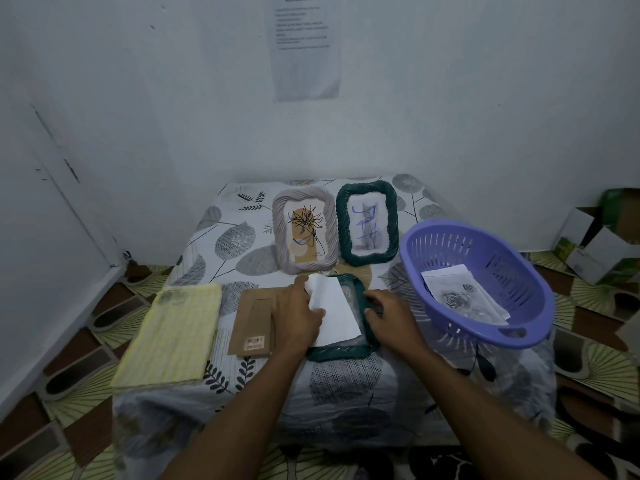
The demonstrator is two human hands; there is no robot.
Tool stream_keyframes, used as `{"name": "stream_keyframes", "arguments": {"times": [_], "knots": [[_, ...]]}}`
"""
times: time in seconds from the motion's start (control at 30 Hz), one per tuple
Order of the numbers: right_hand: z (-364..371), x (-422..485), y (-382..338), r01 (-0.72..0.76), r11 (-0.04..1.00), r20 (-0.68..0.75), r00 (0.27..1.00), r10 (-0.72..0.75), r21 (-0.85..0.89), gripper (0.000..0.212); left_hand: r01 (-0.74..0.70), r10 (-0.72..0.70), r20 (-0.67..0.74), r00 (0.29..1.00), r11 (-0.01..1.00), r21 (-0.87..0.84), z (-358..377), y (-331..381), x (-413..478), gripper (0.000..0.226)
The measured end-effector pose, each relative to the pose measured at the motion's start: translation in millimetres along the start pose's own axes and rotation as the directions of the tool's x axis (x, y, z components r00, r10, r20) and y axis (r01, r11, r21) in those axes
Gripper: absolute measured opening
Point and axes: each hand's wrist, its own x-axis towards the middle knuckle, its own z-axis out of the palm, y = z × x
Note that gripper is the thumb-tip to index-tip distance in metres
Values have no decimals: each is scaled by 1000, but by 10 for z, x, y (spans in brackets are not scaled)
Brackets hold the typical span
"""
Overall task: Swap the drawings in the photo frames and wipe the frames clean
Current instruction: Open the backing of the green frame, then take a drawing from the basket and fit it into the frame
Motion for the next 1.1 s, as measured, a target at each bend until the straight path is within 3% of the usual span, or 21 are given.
{"name": "stream_keyframes", "arguments": {"times": [0.17, 0.33, 0.53, 0.63, 0.73, 0.87, 1.1], "knots": [[-2, 13, 13, -13, 999, 9, 1000, 12, 32, 40, -27, 26, -4, 1000, 988, -150, -79, 22, -32, 56], [-36, 17, -90, -15, 1000, 32, 999, 15, -19, 42, 121, -99, 70, 993, 878, -463, -189, 38, -23, 70], [-276, 58, -499, 201, 964, -103, 970, -221, -172, 32, 200, -183, 88, 979, 790, -579, -288, 144, 25, 19], [-626, 72, -608, 195, 925, -186, 946, -265, -325, 34, 176, -149, 95, 984, 798, -577, -256, 255, 32, 9], [-953, 95, -478, 2, 889, -149, 986, -79, -459, 46, 159, -118, 108, 987, 803, -574, -139, 378, 29, 15], [-1213, 118, -321, -251, 921, 56, 959, 279, -299, 47, 254, -168, 195, 966, 742, -621, 57, 573, 21, 20], [-1558, 145, -316, -222, 944, -25, 975, 223, -243, 24, 361, -180, 316, 931, 563, -743, 337, 982, -6, 13]]}}
